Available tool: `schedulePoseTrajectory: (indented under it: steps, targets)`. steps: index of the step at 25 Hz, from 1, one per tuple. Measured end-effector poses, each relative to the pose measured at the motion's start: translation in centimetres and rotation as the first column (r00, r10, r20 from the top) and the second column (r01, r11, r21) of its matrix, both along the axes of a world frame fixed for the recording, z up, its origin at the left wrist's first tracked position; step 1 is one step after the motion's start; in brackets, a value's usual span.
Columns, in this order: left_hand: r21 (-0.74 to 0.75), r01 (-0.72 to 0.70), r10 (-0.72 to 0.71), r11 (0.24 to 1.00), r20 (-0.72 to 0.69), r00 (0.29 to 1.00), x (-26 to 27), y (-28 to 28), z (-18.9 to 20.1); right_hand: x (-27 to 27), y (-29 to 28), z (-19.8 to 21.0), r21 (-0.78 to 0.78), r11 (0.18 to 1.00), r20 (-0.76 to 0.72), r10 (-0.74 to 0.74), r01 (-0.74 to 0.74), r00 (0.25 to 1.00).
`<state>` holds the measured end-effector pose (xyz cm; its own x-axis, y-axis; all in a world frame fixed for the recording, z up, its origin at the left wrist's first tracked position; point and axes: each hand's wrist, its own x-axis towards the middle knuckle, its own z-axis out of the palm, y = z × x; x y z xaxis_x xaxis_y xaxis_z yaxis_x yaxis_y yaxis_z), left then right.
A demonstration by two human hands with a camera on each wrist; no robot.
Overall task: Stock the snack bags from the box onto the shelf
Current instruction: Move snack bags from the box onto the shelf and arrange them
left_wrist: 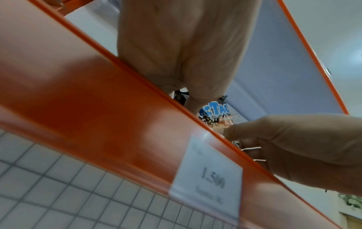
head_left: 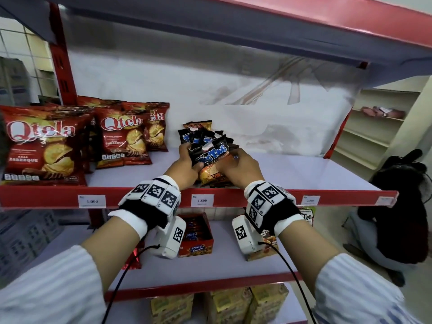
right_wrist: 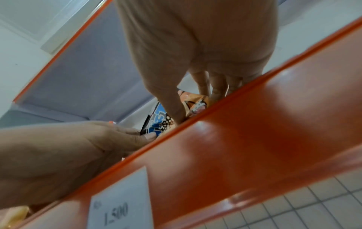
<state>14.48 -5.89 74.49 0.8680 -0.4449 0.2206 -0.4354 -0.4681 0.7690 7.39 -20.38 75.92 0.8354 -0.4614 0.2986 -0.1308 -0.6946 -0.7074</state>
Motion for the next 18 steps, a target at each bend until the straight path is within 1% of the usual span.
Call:
schedulePoseTrajectory:
  steps: [3, 5, 8, 10, 12, 14, 16, 18]
  targets:
    - [-0.075, 0.025, -0.031, 0.997, -0.079, 0.996, 0.0, -0.4, -0.2, -0.7, -0.3, -0.2, 0.049, 0.999, -0.017, 0.013, -0.012, 1.000]
    - [-0.106, 0.015, -0.031, 0.994, -0.143, 0.989, 0.0, -0.1, -0.3, -1.4, -0.4, -0.6, 0.031, 0.999, -0.048, 0.025, -0.023, 0.999]
    - [-0.046, 0.001, -0.007, 0.999, -0.110, 0.994, -0.4, 0.3, -0.3, -2.2, -0.4, -1.1, 0.019, 0.999, -0.117, 0.036, -0.034, 0.992]
    - [-0.062, -0.048, 0.045, 0.997, -0.041, 0.998, -1.1, 0.4, -0.2, -2.6, -0.4, -1.1, 0.036, 0.999, -0.114, 0.030, -0.026, 0.993]
    - [-0.149, -0.114, 0.117, 0.982, 0.017, 0.993, -2.0, 0.5, -0.2, -3.2, -0.5, -0.9, 0.056, 0.998, -0.055, 0.016, -0.013, 0.998]
    - [-0.224, -0.151, 0.173, 0.963, 0.078, 0.982, -3.1, 0.6, -0.3, -3.9, -0.6, -0.9, 0.085, 0.996, 0.070, -0.003, -0.003, 0.998]
    - [-0.270, -0.201, 0.251, 0.942, 0.166, 0.954, -4.2, 0.9, -0.7, -5.0, -0.6, -1.1, 0.121, 0.993, 0.233, -0.018, -0.010, 0.972]
    - [-0.347, -0.250, 0.339, 0.904, 0.226, 0.913, -5.8, 1.0, -1.1, -6.4, -0.7, -1.6, 0.137, 0.990, 0.340, -0.004, -0.045, 0.941]
